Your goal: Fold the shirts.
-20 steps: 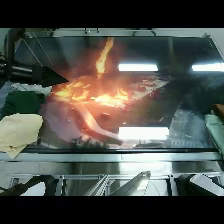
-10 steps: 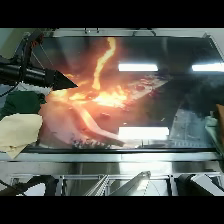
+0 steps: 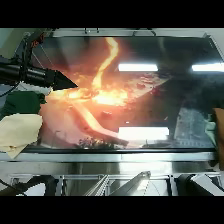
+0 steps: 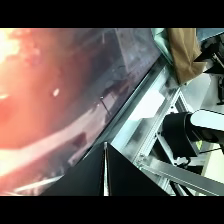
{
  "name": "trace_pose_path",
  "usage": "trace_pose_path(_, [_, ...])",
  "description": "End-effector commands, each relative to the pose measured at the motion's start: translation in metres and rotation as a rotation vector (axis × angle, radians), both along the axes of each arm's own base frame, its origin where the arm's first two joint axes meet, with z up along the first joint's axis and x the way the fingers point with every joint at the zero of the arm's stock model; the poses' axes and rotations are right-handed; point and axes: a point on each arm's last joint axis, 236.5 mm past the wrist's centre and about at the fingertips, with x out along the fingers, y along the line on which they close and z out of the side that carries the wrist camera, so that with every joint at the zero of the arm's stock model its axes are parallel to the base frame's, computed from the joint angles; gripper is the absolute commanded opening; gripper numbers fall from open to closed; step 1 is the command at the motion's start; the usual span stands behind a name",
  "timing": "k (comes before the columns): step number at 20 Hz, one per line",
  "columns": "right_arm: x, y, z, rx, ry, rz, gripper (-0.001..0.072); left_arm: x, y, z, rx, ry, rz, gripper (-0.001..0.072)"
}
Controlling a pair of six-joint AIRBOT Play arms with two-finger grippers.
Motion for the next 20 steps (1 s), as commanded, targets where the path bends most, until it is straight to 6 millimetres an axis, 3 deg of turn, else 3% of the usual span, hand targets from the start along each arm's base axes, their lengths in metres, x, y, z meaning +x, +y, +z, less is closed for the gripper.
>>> trace_pose_path(1, [0.026,0.019,0.020,0.097,-0.103,-0.028,0.0698,0.003,0.000,0.007,0.002,-0.031,-0.003,0.0016])
trace_pose_path(2, [0.048,0.025,0.031,0.125,-0.193,-0.031,0.0698,0.006,0.000,0.015,0.004,-0.058,-0.003,0.0016])
trace_pose_path(4, [0.116,0.042,0.065,0.167,-0.486,0.023,0.0686,0.011,0.001,0.035,0.009,-0.123,-0.004,0.0016])
trace_pose_path(5, [0.151,0.054,0.087,0.184,-0.634,0.072,0.0550,0.014,0.001,0.045,0.013,-0.157,-0.003,0.0016])
trace_pose_path(6, [0.187,0.073,0.117,0.198,-0.794,0.153,0.0317,0.017,0.005,0.053,0.019,-0.185,0.007,0.0016])
trace_pose_path(9, [0.268,0.145,0.201,0.272,-1.171,0.349,0.0025,0.031,0.023,0.067,0.012,-0.182,0.096,0.0016])
trace_pose_path(11, [0.303,0.209,0.222,0.309,-1.228,0.508,0.0027,0.035,0.033,0.065,0.009,-0.157,0.135,0.0016])
trace_pose_path(14, [0.338,0.308,0.238,0.278,-1.301,0.724,0.0026,0.030,0.027,0.056,-0.033,-0.110,0.143,0.0016])
trace_pose_path(17, [0.359,0.363,0.223,0.230,-1.292,0.801,0.0025,0.024,0.010,0.027,-0.051,-0.031,0.142,0.0016])
trace_pose_path(20, [0.362,0.384,0.210,0.330,-1.234,0.859,0.0026,0.017,-0.004,0.012,-0.051,0.007,0.120,0.0016])
